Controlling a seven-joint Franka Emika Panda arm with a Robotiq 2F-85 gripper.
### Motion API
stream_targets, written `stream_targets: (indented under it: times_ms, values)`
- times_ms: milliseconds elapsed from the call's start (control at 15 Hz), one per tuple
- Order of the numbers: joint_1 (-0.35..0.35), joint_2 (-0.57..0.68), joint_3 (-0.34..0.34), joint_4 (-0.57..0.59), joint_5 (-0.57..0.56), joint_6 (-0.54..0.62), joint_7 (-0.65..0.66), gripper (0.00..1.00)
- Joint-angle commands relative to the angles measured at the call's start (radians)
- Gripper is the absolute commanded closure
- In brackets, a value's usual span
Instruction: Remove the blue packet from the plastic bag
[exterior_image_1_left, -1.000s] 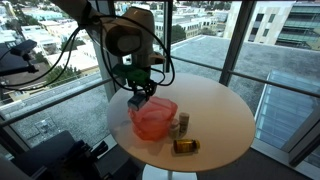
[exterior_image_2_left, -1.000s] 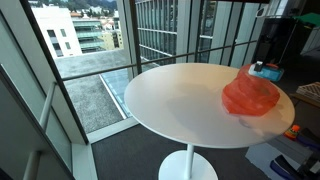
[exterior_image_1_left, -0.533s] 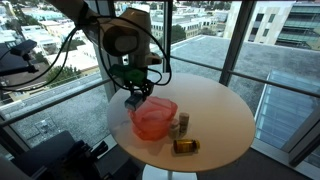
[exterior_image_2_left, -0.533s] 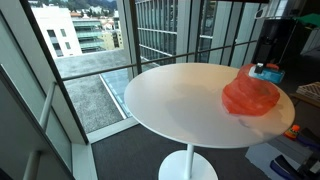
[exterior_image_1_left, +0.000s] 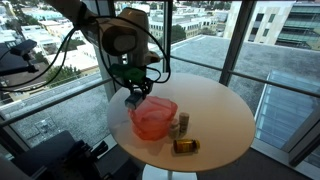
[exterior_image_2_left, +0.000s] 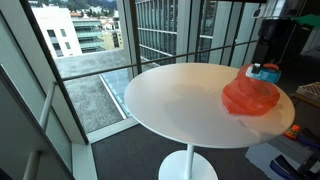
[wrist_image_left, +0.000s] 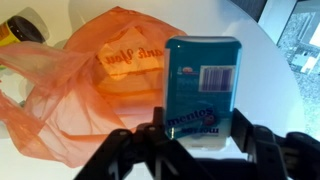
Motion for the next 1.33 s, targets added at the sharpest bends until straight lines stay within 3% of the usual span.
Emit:
stream_targets:
  times_ms: [0, 667, 1267]
  values:
    - [0.027, -0.002, 0.028, 0.005, -0.027, 0.025, 0.023, 0.59]
    - [0.107, 0.061, 0.106, 0.027, -0.05, 0.065, 0.027, 0.59]
    - [0.103, 0.203, 0.14, 0.014, -0.032, 0.153, -0.002, 0.59]
